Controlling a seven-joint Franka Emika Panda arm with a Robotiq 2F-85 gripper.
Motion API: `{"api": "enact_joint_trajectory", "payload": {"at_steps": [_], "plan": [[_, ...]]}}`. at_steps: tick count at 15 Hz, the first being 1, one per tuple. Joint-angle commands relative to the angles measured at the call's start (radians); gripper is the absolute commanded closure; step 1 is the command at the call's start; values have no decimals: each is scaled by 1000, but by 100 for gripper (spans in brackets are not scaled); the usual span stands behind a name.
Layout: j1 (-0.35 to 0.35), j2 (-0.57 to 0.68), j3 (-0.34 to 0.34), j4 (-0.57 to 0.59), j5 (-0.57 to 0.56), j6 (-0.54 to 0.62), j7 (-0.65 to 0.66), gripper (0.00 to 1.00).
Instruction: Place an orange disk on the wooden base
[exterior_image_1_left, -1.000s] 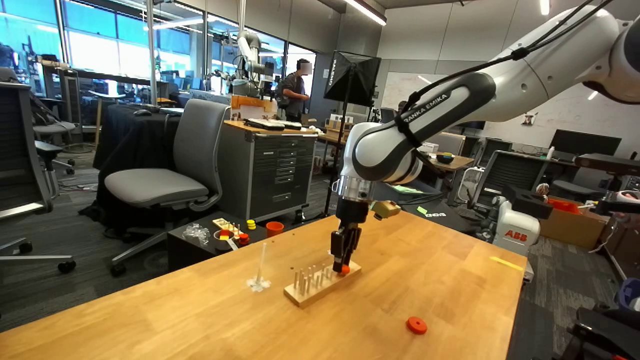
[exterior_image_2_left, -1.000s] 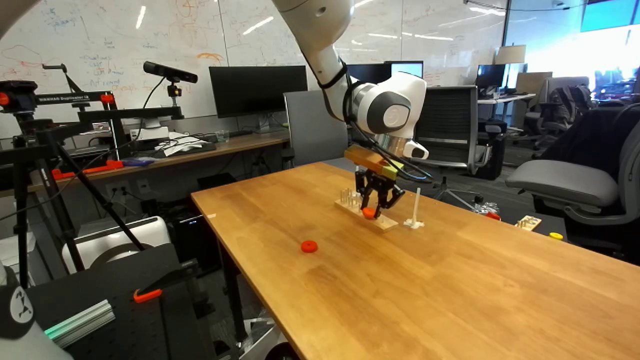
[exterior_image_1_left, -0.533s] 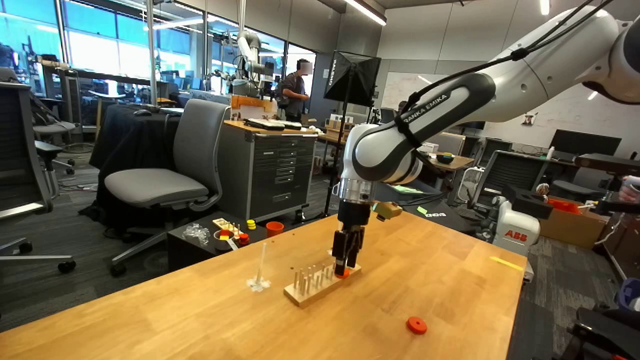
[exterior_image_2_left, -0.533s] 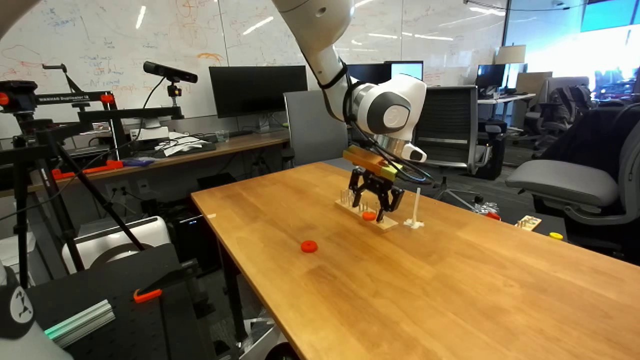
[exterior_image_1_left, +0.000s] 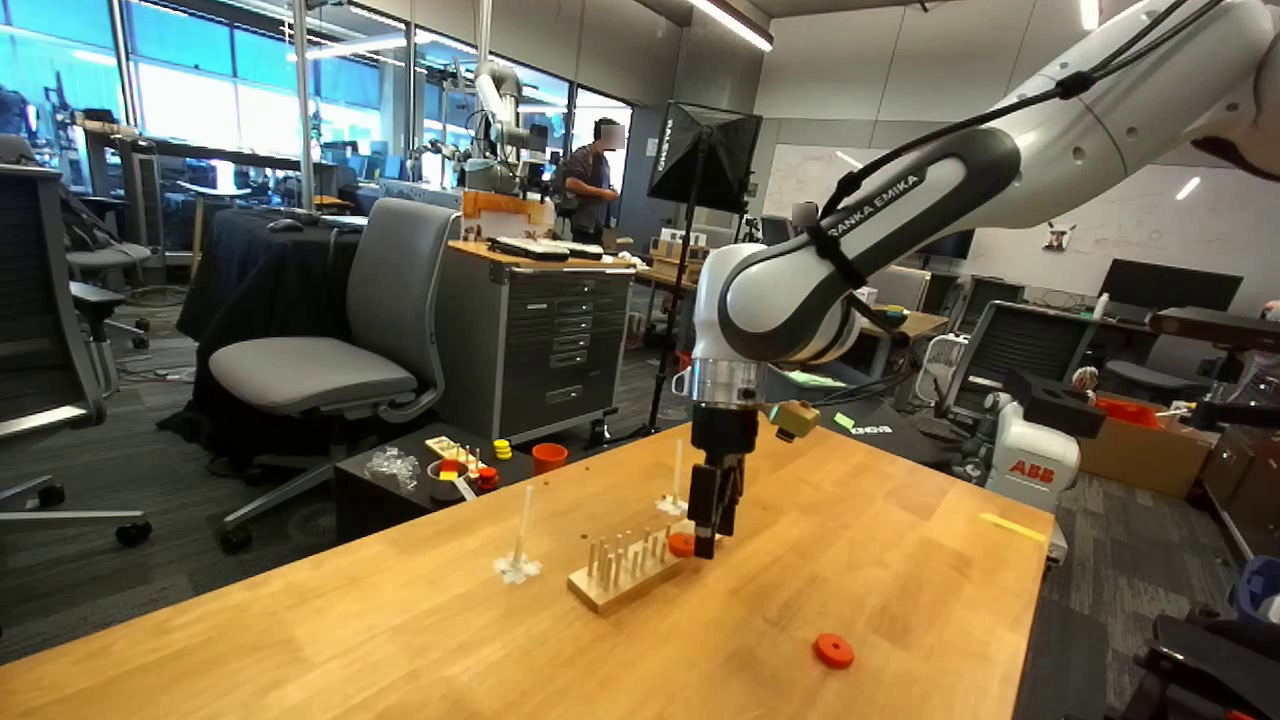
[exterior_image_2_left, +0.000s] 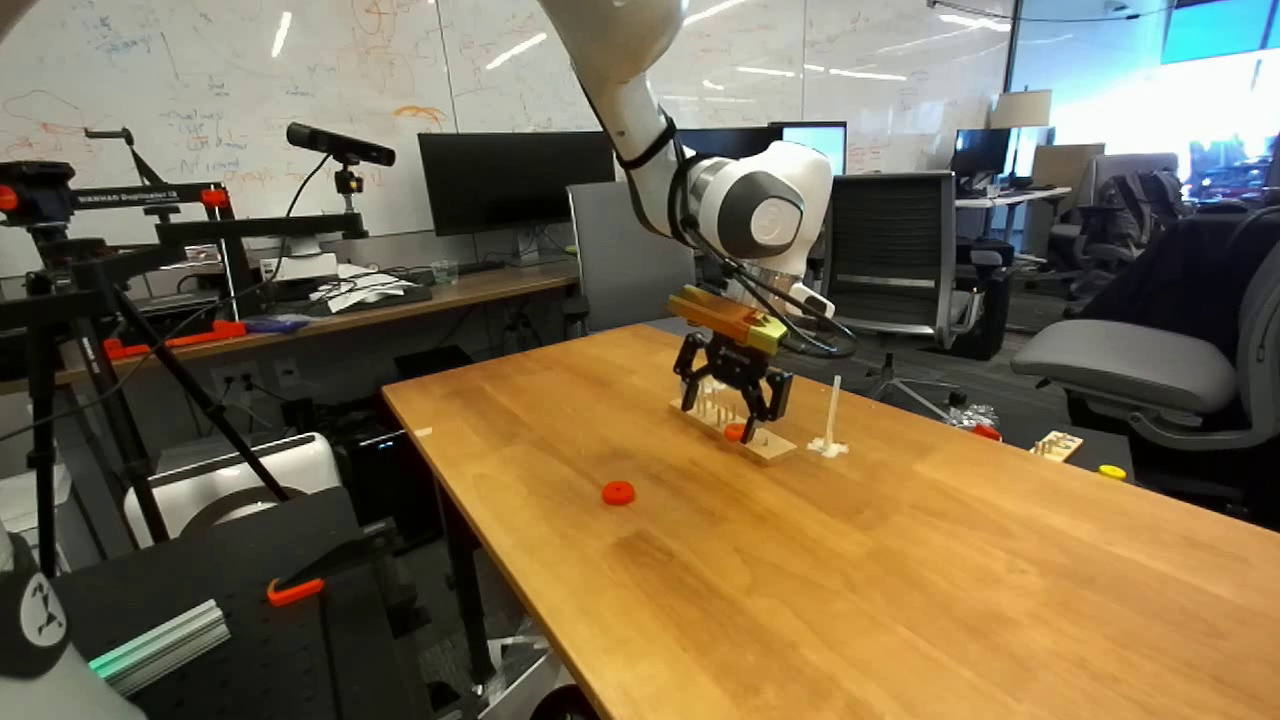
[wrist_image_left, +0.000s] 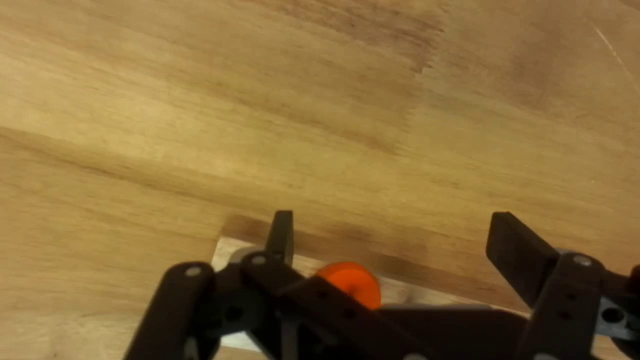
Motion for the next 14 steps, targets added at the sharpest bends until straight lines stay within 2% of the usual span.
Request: {"api": "enact_joint_trajectory", "payload": {"at_steps": [1,8,12,14], "plan": [[7,-132,-10,-154,-5,67,-10,0],[-9,-355,2,-396,39,250,5,0],[-16,-482,7,-537,101,415,22,0],[-23,-524,12,-580,125,436,4,0]]}}
